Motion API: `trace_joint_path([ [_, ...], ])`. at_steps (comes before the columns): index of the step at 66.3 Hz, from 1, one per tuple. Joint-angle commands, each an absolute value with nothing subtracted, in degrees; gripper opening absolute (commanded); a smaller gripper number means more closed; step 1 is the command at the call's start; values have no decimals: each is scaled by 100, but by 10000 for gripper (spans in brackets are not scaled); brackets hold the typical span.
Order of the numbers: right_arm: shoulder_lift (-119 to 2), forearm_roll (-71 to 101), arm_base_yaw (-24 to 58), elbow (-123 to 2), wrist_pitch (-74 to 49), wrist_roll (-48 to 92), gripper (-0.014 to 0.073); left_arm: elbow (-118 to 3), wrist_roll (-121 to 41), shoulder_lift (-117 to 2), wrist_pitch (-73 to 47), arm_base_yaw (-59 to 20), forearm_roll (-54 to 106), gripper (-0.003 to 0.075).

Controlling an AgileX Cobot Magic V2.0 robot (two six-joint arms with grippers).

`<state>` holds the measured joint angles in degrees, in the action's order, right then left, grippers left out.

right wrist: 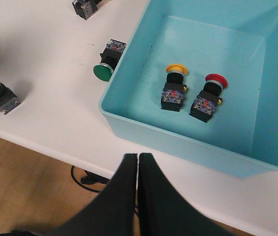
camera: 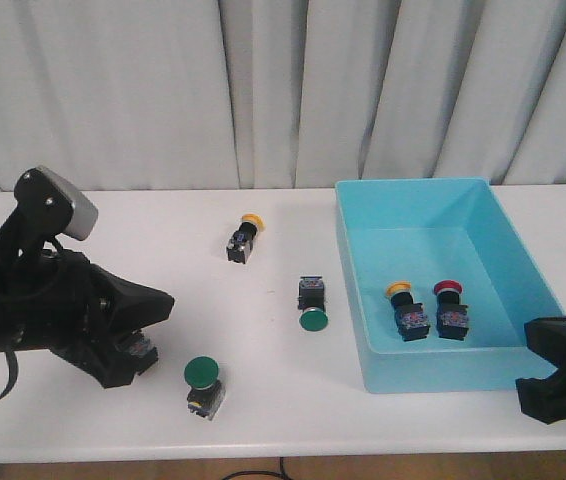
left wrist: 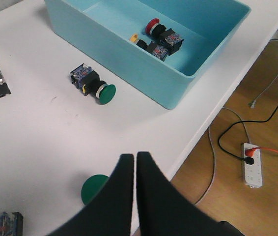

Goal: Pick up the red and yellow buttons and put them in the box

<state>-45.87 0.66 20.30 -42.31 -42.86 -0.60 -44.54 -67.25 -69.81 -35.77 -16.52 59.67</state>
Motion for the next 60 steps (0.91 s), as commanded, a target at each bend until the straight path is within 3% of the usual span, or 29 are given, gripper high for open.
trace_joint_path([
  [1,-4556,52,2020,-4376,-3978,-52,-7,-4590,-6690,-6875,-3529,-1659,6244,-8],
  [15,-4556,52,2020,-4376,-3978,-52,-7,-4476,-6451,-6684,-3111,-1653,5900,-8],
  [30,-4556,52,2020,-4376,-3983,-52,-7,-3375,-2721,-4789,-1281,-1556,2380,-8],
  [43,-4556,52,2020,-4376,-3983,-52,-7,-2167,311,-2634,-1524,-831,-297,-8],
  [60,-4556,52,2020,-4376,-3983,-52,-7,-989,587,-922,-1335,-495,-549,-8],
])
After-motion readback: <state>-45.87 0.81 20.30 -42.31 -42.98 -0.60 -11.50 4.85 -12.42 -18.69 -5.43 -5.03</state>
